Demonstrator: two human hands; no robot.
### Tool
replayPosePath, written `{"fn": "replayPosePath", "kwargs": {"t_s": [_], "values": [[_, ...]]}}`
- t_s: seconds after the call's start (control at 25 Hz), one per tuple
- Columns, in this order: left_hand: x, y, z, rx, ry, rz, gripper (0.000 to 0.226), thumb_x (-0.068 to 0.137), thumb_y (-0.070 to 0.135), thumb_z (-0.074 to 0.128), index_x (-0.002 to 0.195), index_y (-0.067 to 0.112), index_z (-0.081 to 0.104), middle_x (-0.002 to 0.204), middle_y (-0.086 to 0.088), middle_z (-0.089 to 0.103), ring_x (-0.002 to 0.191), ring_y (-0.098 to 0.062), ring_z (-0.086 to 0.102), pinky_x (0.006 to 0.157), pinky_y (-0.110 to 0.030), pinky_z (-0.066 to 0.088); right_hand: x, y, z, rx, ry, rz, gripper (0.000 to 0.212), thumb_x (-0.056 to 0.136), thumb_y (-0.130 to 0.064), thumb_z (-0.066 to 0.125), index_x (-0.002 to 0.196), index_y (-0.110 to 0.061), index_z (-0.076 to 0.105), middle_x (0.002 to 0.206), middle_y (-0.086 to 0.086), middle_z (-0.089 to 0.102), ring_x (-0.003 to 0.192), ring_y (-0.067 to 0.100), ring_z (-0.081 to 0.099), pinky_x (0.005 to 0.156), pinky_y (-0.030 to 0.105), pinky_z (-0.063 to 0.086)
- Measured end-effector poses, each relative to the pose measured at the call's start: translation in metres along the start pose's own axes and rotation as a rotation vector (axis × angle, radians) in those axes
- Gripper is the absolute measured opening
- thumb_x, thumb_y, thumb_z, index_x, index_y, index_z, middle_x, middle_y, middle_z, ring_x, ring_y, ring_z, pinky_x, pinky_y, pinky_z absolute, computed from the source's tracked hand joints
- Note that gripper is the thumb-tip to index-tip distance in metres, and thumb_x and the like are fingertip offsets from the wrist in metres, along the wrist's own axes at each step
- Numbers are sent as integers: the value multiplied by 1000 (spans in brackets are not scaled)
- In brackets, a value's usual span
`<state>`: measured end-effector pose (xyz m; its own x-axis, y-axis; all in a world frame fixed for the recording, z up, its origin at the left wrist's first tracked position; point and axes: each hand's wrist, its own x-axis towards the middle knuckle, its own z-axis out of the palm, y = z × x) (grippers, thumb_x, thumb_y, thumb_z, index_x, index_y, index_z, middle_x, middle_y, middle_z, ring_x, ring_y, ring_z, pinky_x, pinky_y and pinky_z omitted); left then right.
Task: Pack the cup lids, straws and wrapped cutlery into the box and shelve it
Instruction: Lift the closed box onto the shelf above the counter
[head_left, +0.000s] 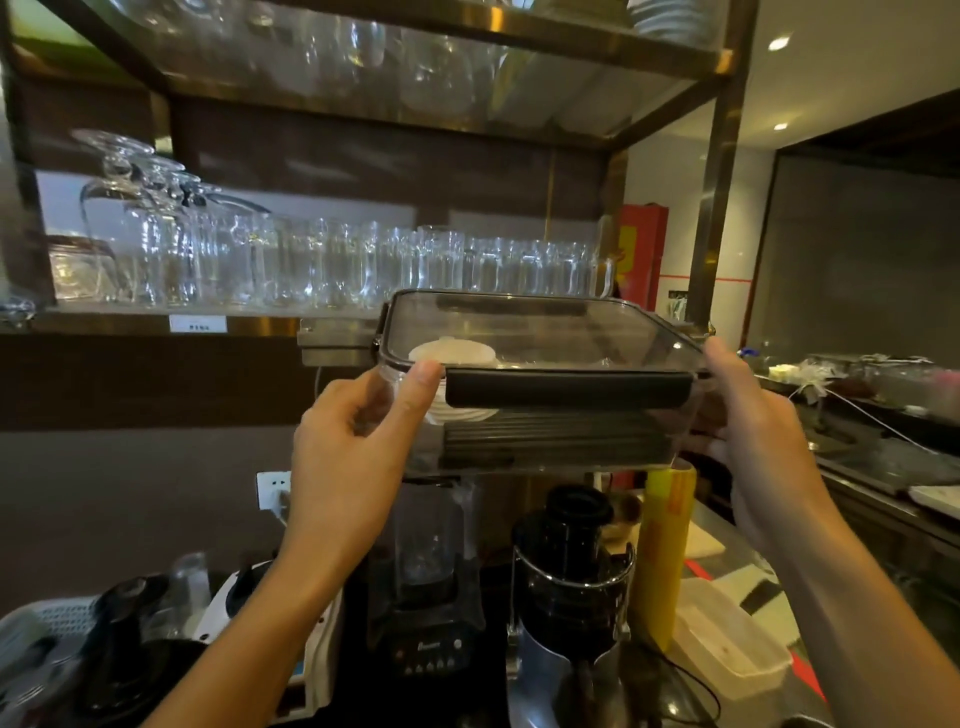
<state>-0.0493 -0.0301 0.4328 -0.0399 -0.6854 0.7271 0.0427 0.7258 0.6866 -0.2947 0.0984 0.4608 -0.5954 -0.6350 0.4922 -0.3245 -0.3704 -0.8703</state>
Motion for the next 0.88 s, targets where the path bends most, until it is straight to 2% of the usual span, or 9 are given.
{"fn": "replayPosePath", "kwargs": {"t_s": [0.08,0.16,0.24,0.32,0.48,0.56,0.64,0.8,0.88], "values": [[15,10,8,-17,-2,43,68,85,76,55,58,14,48,58,8,43,60,-15,41,61,-36,35,16,-11,-1,3,8,-23,48,102,-60,40,110,-26,73,101,-3,80,99,14,75,86,38,51],[33,17,19,-27,-16,62,73,89,74,56,67,4,55,55,8,42,56,-13,40,59,-37,36,33,-20,-3,-8,3,-32,55,101,-64,39,108,-23,74,100,-1,81,99,13,74,79,33,46],[53,20,31,-21,-27,46,81,83,79,55,97,2,72,66,10,66,63,-7,61,65,-33,51,54,-26,-6,-19,17,-50,60,99,-68,38,107,-22,75,100,-1,81,103,15,73,82,35,45],[71,24,42,-51,-51,8,85,81,80,56,116,5,73,80,7,76,78,-4,70,84,-29,57,77,-27,-8,-40,19,-67,65,97,-73,38,105,-22,77,99,-1,81,105,16,72,91,39,45],[104,26,68,-58,-79,-34,49,92,64,57,86,18,72,60,-7,46,59,-14,49,69,-26,46,118,-21,-7,-79,2,-83,69,94,-78,35,103,-25,78,103,-1,79,105,16,68,88,36,41],[120,21,79,-39,-71,-50,53,93,63,58,66,17,58,58,-3,39,58,-18,43,66,-30,44,136,-18,-6,-72,-12,-83,63,95,-77,37,104,-28,75,107,-4,77,108,15,65,100,43,40],[136,15,93,-10,-72,-63,64,92,65,57,69,5,57,58,-4,42,59,-18,45,69,-34,49,157,-11,-9,-58,-44,-87,61,93,-79,40,105,-30,75,112,-4,76,114,17,63,109,50,37],[160,5,117,110,-121,-79,58,96,66,50,62,19,43,55,2,39,50,-11,39,60,-27,39,197,2,-14,-53,-93,-91,43,98,-68,47,99,-34,73,113,-5,76,118,20,64,107,50,41],[172,-2,127,107,-140,-78,58,96,66,50,62,19,44,55,1,39,52,-13,39,61,-29,39,213,8,-16,-57,-100,-74,44,98,-65,49,111,-29,73,115,-5,76,117,19,64,111,53,40]]}}
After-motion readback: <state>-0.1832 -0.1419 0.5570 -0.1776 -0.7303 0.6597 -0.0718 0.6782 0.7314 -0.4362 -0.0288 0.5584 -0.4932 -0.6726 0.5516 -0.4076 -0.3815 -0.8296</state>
